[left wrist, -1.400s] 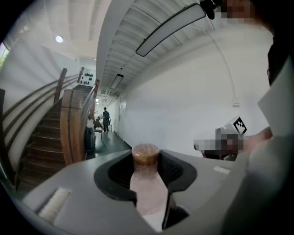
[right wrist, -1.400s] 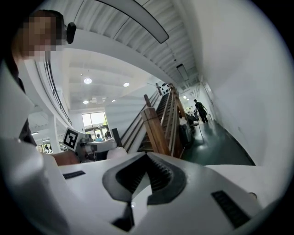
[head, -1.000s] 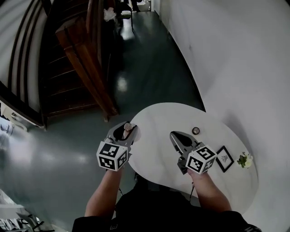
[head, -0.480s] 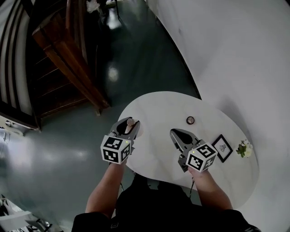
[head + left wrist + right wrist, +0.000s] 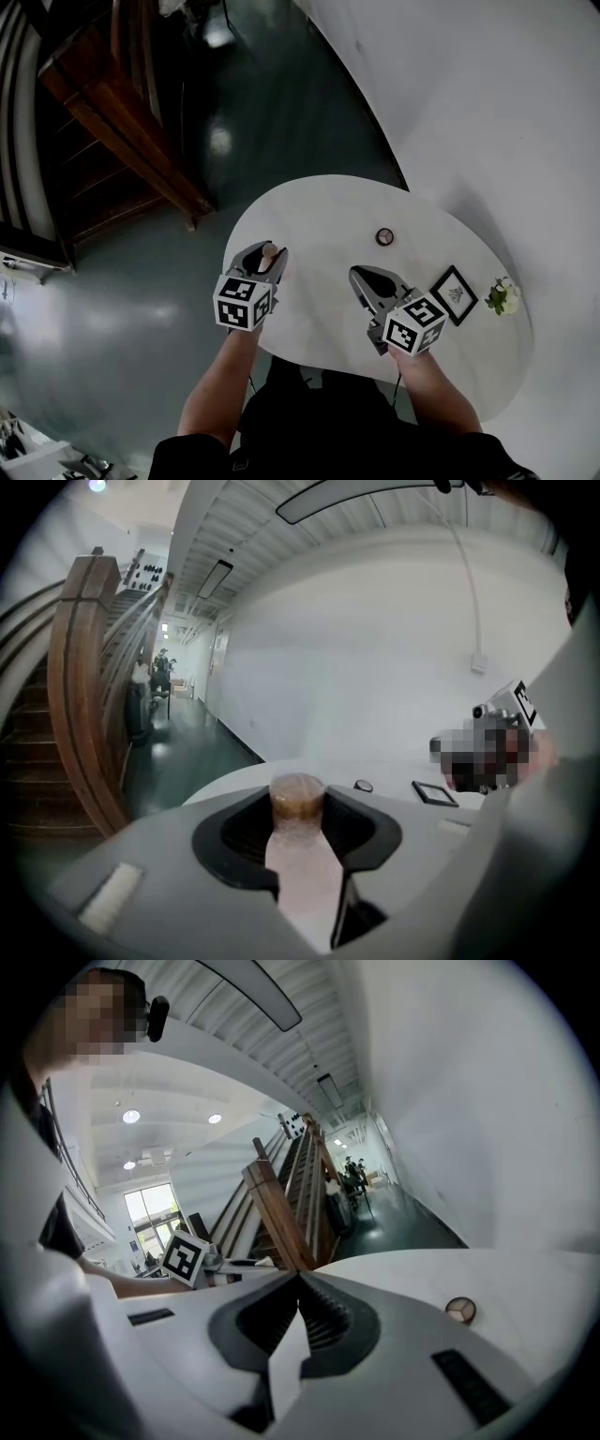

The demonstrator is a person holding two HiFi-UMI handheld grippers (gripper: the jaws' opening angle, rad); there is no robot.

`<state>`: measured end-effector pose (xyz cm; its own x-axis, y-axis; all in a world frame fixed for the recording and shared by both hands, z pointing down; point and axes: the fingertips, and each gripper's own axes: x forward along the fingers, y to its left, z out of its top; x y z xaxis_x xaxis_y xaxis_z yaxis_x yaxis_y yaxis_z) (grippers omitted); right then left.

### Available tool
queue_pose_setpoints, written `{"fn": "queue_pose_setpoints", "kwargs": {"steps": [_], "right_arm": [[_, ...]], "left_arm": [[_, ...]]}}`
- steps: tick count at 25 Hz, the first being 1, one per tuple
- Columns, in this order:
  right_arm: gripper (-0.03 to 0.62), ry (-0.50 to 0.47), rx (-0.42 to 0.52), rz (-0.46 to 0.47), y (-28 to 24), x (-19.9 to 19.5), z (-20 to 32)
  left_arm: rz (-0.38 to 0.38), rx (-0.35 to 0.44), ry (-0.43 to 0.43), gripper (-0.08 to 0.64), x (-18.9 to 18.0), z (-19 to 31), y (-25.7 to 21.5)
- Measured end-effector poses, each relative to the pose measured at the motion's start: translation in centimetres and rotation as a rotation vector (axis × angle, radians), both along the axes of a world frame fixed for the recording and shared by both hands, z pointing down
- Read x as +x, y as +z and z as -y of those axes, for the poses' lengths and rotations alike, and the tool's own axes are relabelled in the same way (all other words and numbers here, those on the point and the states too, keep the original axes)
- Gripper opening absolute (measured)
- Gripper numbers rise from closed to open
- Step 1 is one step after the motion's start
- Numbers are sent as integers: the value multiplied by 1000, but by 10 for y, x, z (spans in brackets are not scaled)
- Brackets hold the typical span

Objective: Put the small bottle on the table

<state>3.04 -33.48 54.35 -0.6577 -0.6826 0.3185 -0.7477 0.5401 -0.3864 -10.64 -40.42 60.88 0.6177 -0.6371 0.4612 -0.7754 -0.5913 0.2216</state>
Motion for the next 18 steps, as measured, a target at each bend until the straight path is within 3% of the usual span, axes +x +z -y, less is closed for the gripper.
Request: {"fn": "queue_pose_setpoints", "kwargs": {"steps": [18], "right_arm": [[11, 25, -58, -19, 22, 35, -47]], "left_arm": [[75, -88, 8, 149, 20, -14, 58]]}}
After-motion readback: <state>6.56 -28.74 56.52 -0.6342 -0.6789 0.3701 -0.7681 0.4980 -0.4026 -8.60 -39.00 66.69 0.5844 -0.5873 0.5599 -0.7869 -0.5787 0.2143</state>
